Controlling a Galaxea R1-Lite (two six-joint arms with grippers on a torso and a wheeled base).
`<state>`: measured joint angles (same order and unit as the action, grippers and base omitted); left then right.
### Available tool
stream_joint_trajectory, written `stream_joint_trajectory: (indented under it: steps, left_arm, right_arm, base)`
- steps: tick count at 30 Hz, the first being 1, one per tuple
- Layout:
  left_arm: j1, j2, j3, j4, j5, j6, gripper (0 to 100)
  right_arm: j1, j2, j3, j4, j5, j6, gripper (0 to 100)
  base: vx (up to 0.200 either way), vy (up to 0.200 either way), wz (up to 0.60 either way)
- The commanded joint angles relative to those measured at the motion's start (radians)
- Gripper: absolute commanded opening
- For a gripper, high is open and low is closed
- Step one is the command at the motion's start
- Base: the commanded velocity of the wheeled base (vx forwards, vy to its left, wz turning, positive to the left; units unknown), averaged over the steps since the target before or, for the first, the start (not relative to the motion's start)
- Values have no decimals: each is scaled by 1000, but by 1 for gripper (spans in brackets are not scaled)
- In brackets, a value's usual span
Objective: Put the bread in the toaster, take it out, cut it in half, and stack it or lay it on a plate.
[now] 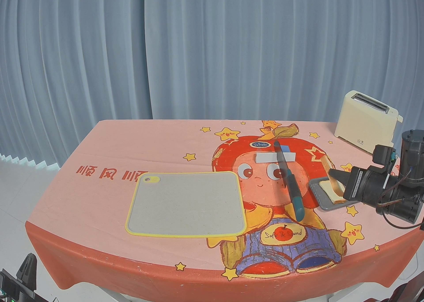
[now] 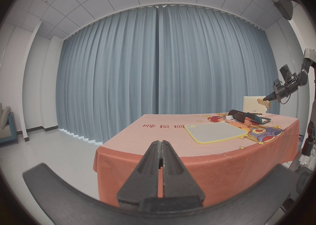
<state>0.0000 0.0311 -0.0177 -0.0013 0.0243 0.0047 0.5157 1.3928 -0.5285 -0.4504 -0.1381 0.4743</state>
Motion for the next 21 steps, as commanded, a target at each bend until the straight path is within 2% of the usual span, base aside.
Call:
stream_joint_trajectory:
  steps: [1, 8, 15, 20, 21]
  left_arm:
    - [2, 1, 18, 0, 0, 0, 0]
    - [0, 0, 18, 0, 0, 0, 0]
    - [0, 1, 18, 0, 0, 0, 0]
    - [2, 1, 18, 0, 0, 0, 0]
    - [2, 1, 18, 0, 0, 0, 0]
  right_arm:
    - [-13, 2, -1, -1, 0, -11, 0]
    - [-29, 5, 4, -1, 0, -37, 0]
    - [-86, 14, 33, -1, 2, -126, 0]
    - [-91, 14, 47, 1, 0, -137, 0]
    - [-92, 14, 58, 1, 0, -155, 0]
  base:
    - [0, 0, 0]
    - [0, 0, 0]
    - [0, 0, 0]
    - [0, 0, 0]
    - [0, 0, 0]
